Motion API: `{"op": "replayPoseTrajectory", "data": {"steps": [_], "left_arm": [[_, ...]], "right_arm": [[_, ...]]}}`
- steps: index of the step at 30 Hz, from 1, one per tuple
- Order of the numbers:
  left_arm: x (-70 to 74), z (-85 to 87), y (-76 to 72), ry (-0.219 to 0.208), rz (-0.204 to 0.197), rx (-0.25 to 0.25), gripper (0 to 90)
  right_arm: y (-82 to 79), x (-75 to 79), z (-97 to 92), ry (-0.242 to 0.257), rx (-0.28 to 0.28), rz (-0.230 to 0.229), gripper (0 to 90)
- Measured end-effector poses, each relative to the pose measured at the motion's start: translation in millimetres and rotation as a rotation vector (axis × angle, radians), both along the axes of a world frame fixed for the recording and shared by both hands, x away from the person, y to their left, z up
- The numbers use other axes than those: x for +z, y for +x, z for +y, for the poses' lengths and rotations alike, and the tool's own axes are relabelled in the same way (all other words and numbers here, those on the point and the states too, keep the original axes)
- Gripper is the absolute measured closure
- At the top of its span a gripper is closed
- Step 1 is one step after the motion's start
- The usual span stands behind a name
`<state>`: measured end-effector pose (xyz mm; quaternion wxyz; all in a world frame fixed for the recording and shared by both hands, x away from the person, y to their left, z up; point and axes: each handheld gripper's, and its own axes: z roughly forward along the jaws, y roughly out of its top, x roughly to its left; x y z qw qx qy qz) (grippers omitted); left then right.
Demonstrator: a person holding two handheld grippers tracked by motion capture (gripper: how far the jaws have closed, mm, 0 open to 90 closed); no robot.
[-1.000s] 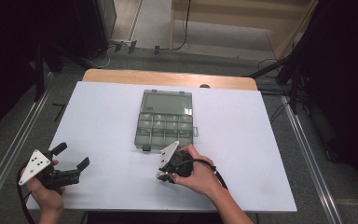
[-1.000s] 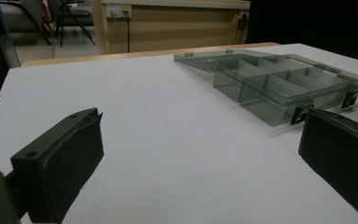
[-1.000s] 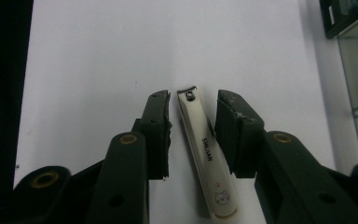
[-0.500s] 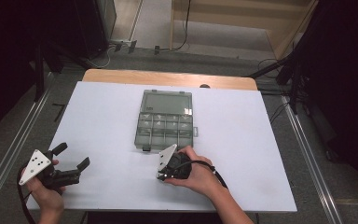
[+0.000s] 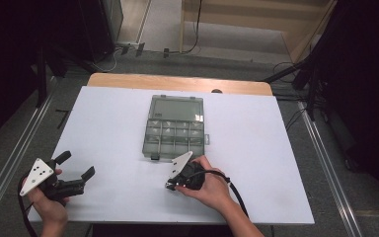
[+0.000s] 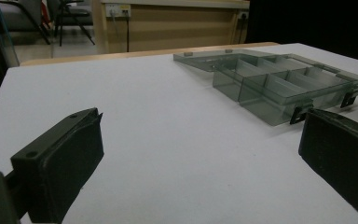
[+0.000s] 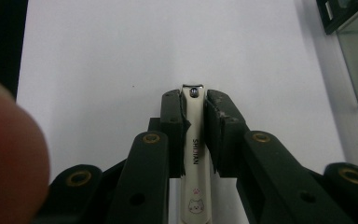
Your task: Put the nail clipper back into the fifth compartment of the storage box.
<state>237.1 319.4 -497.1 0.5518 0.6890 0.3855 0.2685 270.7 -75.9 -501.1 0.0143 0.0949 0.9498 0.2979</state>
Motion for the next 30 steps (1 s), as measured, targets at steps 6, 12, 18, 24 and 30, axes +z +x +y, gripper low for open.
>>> {"op": "replayPoseTrajectory", "data": {"steps": [6, 12, 18, 24, 30], "left_arm": [[-0.1, 0.0, 0.3, 0.0, 0.0, 0.001, 0.0], [-0.1, 0.1, 0.4, 0.002, 0.001, 0.001, 0.0], [0.0, 0.2, 0.4, 0.002, 0.001, 0.0, 0.0], [0.0, 0.5, 0.5, 0.0, 0.001, 0.001, 0.0], [-0.2, 0.5, 1.0, 0.0, 0.001, 0.0, 0.0]], "right_arm": [[-0.2, -1.6, -5.2, 0.055, -0.024, 0.01, 79.3], [0.5, 1.5, -8.4, 0.109, -0.042, 0.014, 79.3], [0.2, 7.1, -13.0, 0.176, -0.063, 0.008, 79.4], [2.2, 11.4, -17.5, 0.234, -0.08, 0.019, 79.4], [4.6, 15.8, -23.1, 0.287, -0.1, 0.024, 79.4]]}}
